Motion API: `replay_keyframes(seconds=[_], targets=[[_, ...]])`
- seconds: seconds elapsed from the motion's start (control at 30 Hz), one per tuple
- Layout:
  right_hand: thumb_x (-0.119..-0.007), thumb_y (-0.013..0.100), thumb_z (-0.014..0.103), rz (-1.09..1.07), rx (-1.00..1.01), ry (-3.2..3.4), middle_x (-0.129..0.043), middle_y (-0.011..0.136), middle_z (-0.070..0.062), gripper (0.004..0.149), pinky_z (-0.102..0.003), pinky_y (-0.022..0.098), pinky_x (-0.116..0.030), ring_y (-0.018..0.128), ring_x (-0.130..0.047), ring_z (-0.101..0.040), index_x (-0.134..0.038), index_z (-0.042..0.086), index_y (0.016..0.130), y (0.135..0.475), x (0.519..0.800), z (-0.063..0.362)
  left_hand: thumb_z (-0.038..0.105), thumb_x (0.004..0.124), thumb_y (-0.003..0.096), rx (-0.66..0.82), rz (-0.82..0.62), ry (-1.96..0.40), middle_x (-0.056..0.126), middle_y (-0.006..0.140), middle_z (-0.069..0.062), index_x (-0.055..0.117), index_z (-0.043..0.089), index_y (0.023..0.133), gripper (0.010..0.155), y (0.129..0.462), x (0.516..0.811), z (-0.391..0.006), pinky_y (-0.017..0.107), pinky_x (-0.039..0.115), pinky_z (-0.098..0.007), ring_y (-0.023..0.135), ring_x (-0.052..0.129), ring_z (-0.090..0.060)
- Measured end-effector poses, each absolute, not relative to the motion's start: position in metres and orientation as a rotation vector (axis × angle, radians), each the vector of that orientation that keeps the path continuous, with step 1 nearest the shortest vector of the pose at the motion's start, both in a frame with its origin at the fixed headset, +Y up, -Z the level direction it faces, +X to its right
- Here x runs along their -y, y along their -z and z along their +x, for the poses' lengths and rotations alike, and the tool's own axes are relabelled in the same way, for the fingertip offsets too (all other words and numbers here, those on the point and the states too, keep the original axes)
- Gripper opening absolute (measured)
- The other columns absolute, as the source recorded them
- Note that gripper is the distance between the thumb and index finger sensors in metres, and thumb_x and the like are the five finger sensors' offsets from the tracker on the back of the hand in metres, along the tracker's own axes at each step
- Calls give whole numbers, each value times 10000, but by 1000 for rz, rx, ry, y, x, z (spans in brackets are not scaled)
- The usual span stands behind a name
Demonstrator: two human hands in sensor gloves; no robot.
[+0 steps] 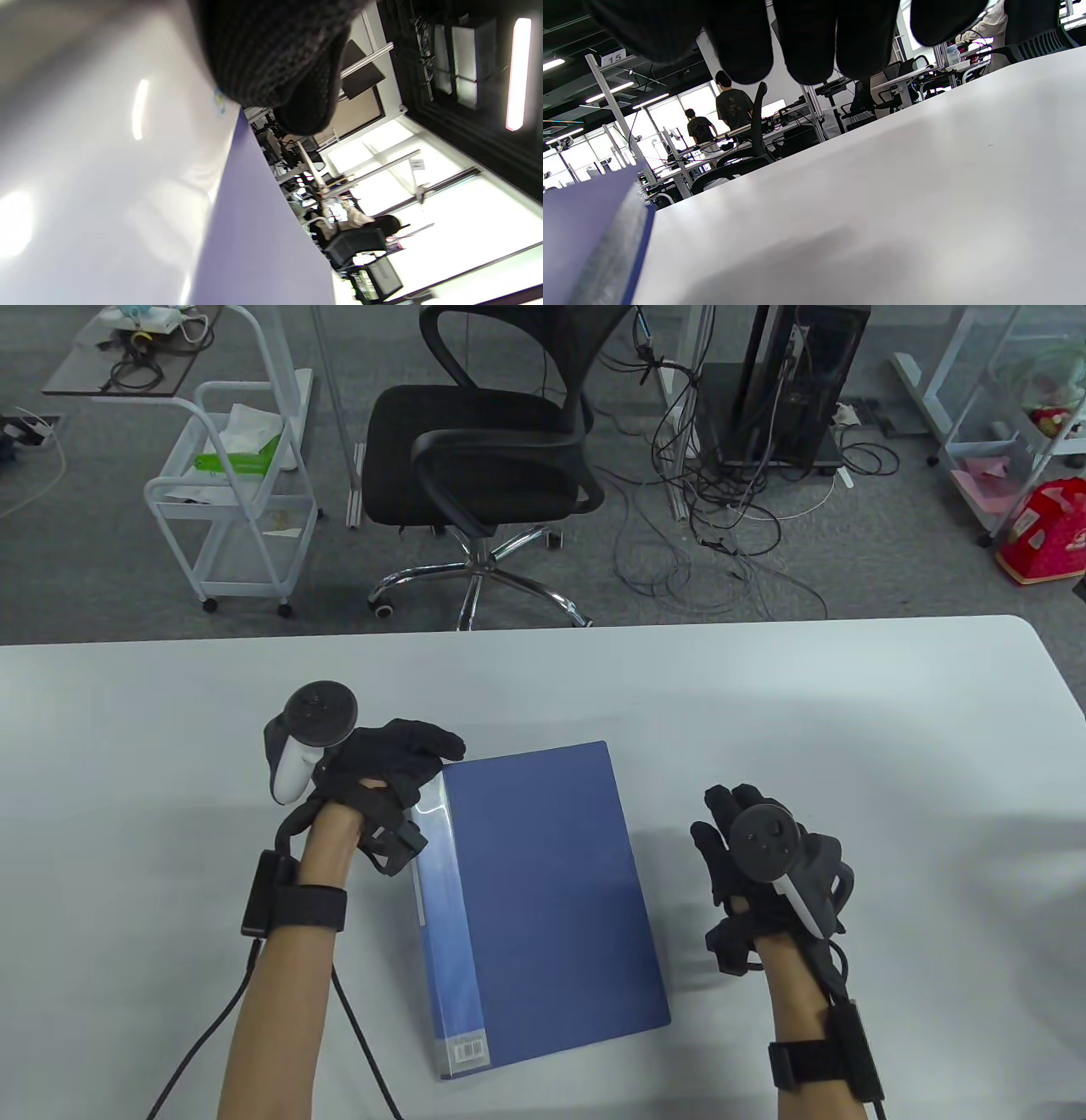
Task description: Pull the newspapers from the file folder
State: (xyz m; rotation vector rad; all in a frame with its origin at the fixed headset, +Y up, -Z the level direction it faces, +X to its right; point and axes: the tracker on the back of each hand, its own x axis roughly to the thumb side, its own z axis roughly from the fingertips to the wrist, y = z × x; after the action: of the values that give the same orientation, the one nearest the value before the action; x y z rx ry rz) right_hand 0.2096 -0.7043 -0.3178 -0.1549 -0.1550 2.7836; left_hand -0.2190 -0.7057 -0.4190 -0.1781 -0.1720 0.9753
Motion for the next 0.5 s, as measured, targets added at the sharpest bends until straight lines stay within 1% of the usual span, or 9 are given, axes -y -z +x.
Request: replay_keyframes(seconds=[0.03,0.1,0.13,0.17,0.23,0.27,0.37,0.5], targets=[[-716,393,524,-155,147,-2781,-708,1054,-67,587,-650,673,-585,982,-725,-407,-724,312,940,318,705,209,104,895,434,148,-172,-941,909,684,-141,1010,216,788,388,421,710,-217,474,934,-541,593,1084,-385],[-715,393,526,-156,140,-2775,-707,1056,-65,588,-652,676,-581,986,-721,-406,-722,313,942,319,706,208,153,908,438,106,-141,-830,912,762,-156,981,217,831,405,426,717,-214,567,859,-587,739,1029,-421],[-715,393,526,-156,136,-2778,-705,1058,-64,587,-651,679,-580,988,-721,-404,-722,317,941,319,706,207,165,908,439,93,-122,-818,914,783,-164,976,215,839,409,427,719,-213,604,802,-625,771,1008,-444],[-715,392,527,-158,134,-2789,-705,1059,-61,589,-649,682,-580,990,-720,-402,-720,318,943,320,707,207,189,899,448,80,-92,-826,913,842,-183,964,209,862,420,427,721,-214,634,747,-652,840,950,-492],[-717,392,528,-157,131,-2794,-706,1060,-58,585,-648,683,-581,992,-720,-400,-722,324,941,320,707,206,252,894,457,94,-98,-855,850,985,-236,913,187,939,486,425,718,-215,676,617,-700,957,796,-564],[-718,391,528,-156,130,-2793,-706,1059,-58,584,-648,683,-582,990,-722,-400,-723,326,940,320,707,206,279,892,460,102,-92,-855,824,1027,-245,887,174,970,521,423,715,-216,677,597,-710,971,762,-584],[-718,392,527,-154,138,-2790,-706,1059,-58,586,-649,682,-580,990,-721,-402,-722,323,941,320,706,206,336,877,463,128,-31,-818,784,1082,-241,827,170,1025,588,410,695,-217,682,568,-718,990,716,-597],[-718,392,526,-153,172,-2800,-704,1060,-58,585,-648,683,-578,991,-719,-401,-724,321,940,319,703,207,387,850,471,171,42,-758,763,1095,-249,792,162,1051,625,386,663,-211,676,561,-722,984,710,-605]])
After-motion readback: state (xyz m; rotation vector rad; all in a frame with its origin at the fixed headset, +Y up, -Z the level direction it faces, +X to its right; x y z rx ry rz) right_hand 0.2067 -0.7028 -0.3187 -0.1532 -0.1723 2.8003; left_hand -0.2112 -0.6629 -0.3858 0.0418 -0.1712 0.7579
